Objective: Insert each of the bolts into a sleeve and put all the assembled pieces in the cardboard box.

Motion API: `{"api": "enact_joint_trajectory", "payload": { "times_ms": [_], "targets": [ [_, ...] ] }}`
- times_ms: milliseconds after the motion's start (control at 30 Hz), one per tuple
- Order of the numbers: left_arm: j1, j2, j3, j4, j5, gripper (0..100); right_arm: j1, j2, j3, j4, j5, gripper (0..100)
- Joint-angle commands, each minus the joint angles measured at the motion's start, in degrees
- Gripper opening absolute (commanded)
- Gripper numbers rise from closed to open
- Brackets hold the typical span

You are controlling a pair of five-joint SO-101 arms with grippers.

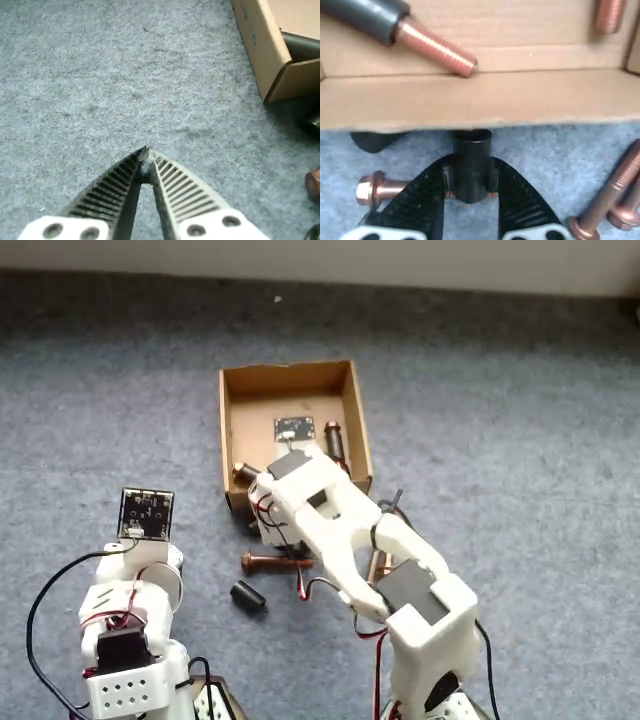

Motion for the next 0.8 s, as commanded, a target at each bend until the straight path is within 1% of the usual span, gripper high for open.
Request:
{"api": "enact_joint_trajectory", "payload": {
  "times_ms": [0, 133, 233, 333, 433, 667, 767],
  "targets": [
    [1.0, -0.5, 0.7, -1.1, -0.6, 1, 1.3, -13.8, -1.5, 3.4, 2.8, 0.5],
    [1.0, -0.5, 0.7, -1.0, -0.6, 1, 4.9, -26.0, 3.4, 4.7, 5.8, 0.5],
    [1.0, -0.5, 0.7, -0.9, -0.6, 1, 9.2, -33.4, 8.1, 4.4, 8.4, 0.5],
    [1.0, -0.5, 0.7, -0.9, -0.6, 1, 13.4, -40.0, 13.9, 3.2, 8.9, 0.5],
    [1.0, -0.5, 0.6, -0.9, -0.6, 1, 17.1, -46.5, 20.7, 0.8, 8.9, 0.5],
    [1.2, -0.5, 0.0, -0.9, -0.6, 1, 29.0, -62.9, 37.3, -7.0, 9.0, 0.5],
    [1.4, -0.5, -0.7, -0.8, -0.6, 1, 32.0, -67.8, 44.0, -10.2, 12.0, 0.5]
  ]
}}
